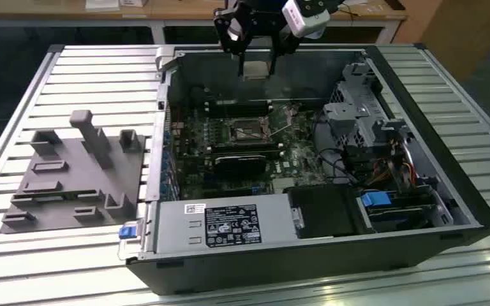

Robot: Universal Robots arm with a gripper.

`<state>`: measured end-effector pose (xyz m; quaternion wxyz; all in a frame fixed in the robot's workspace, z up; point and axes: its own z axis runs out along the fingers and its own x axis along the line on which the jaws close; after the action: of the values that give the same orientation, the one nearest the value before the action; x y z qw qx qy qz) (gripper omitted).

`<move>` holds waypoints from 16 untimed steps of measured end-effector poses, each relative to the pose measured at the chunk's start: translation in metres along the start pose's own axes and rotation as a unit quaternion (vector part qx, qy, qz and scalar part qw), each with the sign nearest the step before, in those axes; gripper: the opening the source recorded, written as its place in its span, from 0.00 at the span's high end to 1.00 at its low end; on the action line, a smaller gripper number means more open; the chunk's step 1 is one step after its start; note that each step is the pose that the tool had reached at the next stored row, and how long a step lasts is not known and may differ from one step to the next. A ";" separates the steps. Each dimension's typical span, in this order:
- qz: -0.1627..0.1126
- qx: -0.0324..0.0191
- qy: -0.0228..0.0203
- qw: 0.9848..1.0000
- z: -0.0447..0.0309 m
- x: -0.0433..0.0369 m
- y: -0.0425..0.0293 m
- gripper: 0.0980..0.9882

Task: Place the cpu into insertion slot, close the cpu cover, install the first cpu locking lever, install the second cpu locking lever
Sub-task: 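Place the cpu into insertion slot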

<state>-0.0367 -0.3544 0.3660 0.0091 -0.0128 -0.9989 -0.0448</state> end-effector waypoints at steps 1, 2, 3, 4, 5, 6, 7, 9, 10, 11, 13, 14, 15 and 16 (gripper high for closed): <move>0.000 0.000 0.000 1.000 0.0000 0.0000 0.0000 0.50; 0.000 0.000 0.000 1.000 0.0000 0.0000 0.0000 0.50; 0.000 0.000 0.000 1.000 0.0000 0.0000 0.0000 0.50; 0.000 0.000 0.000 1.000 0.0000 0.0000 0.0000 0.50; 0.000 0.000 0.000 1.000 0.0000 0.0000 0.0000 0.50; 0.000 0.000 0.000 1.000 0.0001 0.0000 0.0000 0.50; 0.000 0.000 0.000 1.000 0.0005 0.0000 0.0000 0.50; 0.000 0.000 0.000 1.000 0.0019 0.0000 -0.0002 0.50; 0.000 0.000 0.000 1.000 0.0027 -0.0001 -0.0002 0.50; 0.000 0.000 0.000 1.000 0.0034 -0.0001 -0.0003 0.50; 0.000 0.000 0.000 1.000 0.0048 -0.0001 -0.0004 0.50; 0.000 0.001 0.000 1.000 0.0055 -0.0001 -0.0005 0.50; 0.000 0.001 0.000 1.000 0.0063 -0.0001 -0.0006 0.50; 0.000 0.001 0.000 1.000 0.0070 -0.0001 -0.0006 0.50</move>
<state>-0.0367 -0.3544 0.3590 0.0091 -0.0128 -0.9989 -0.0438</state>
